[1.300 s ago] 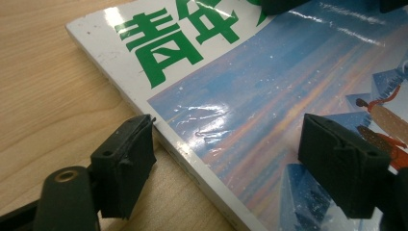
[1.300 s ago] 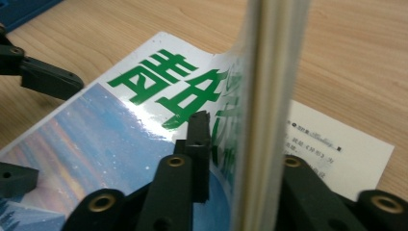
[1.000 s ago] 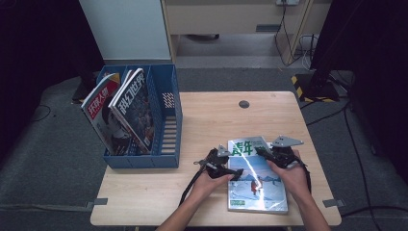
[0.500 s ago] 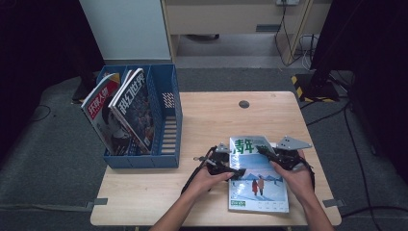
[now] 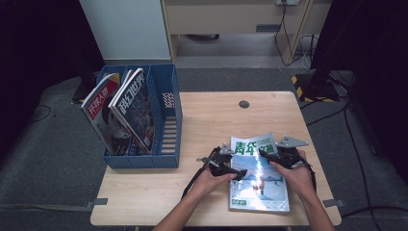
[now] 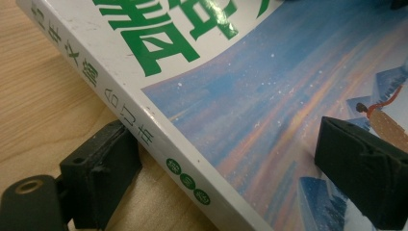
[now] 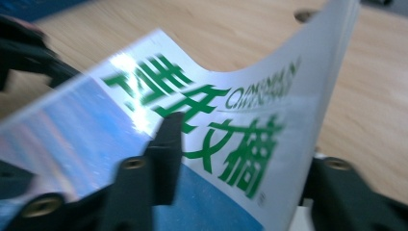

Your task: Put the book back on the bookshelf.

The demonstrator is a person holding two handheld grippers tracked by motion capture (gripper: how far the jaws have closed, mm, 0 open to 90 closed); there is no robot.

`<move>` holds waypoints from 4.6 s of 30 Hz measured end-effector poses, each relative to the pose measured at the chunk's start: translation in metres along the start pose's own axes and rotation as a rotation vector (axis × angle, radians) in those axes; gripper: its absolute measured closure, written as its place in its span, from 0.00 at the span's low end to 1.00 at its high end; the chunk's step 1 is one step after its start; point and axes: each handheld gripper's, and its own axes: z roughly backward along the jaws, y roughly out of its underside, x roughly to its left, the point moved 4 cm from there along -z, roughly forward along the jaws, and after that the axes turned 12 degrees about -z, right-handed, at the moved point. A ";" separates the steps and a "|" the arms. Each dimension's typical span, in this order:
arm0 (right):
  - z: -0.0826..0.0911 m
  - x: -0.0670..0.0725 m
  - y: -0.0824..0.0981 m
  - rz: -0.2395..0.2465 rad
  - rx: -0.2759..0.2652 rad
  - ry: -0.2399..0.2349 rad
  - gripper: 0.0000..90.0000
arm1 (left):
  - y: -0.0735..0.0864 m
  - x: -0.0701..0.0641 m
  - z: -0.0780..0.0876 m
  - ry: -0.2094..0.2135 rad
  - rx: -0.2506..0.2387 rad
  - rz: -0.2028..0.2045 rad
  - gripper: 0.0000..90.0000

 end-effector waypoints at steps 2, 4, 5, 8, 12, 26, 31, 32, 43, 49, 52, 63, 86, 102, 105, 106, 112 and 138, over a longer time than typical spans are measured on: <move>-0.005 -0.006 0.005 -0.019 0.054 0.067 0.31 | 0.000 0.000 0.000 -0.005 0.001 0.002 0.09; -0.007 -0.013 0.011 -0.059 0.083 0.120 0.19 | 0.000 0.000 0.000 -0.007 0.001 0.001 0.09; -0.007 -0.016 0.012 -0.081 0.080 0.131 0.17 | 0.000 -0.001 0.000 -0.008 0.000 0.000 0.09; 0.000 -0.022 0.016 -0.123 0.104 0.132 0.10 | 0.000 -0.001 0.000 -0.010 -0.002 0.000 0.09; 0.008 -0.024 0.027 -0.174 0.138 0.093 0.07 | 0.000 -0.001 0.000 -0.009 -0.003 -0.001 0.09; 0.008 -0.016 0.035 -0.254 0.180 -0.013 0.12 | -0.006 0.004 -0.003 0.011 -0.002 0.048 0.13; 0.006 -0.014 0.034 -0.251 0.166 -0.028 0.14 | -0.014 0.012 -0.007 0.033 0.014 0.099 0.17; 0.005 -0.013 0.034 -0.254 0.161 -0.034 0.15 | -0.015 0.014 -0.007 0.028 0.003 0.113 0.19; -0.003 -0.002 0.031 -0.243 0.142 -0.064 0.18 | -0.025 0.028 0.001 0.040 -0.042 0.183 0.40; -0.004 -0.001 0.031 -0.241 0.134 -0.060 0.21 | -0.034 0.032 0.005 0.050 -0.048 0.200 0.46; -0.004 0.001 0.030 -0.233 0.125 -0.049 0.22 | -0.039 0.035 0.007 0.040 -0.041 0.194 0.46; -0.005 0.001 0.029 -0.247 0.115 -0.049 0.27 | -0.047 0.040 0.004 0.044 -0.040 0.224 0.47; -0.005 0.004 0.027 -0.256 0.092 -0.066 0.32 | -0.056 0.042 0.005 0.049 -0.064 0.331 0.64; -0.013 0.010 0.023 -0.278 0.055 -0.107 0.21 | -0.074 0.042 0.026 0.014 -0.063 0.251 0.77; -0.014 0.010 0.023 -0.296 0.059 -0.123 0.20 | -0.079 0.039 0.027 0.024 -0.057 0.230 0.77; -0.015 0.008 0.023 -0.293 0.059 -0.129 0.20 | -0.080 0.038 0.027 0.027 -0.054 0.224 0.77; -0.016 0.008 0.025 -0.315 0.073 -0.141 0.21 | -0.081 0.038 0.024 0.035 -0.029 0.214 0.75; -0.012 0.010 0.021 -0.287 0.037 -0.165 0.26 | -0.086 0.041 0.033 0.033 -0.058 0.204 0.77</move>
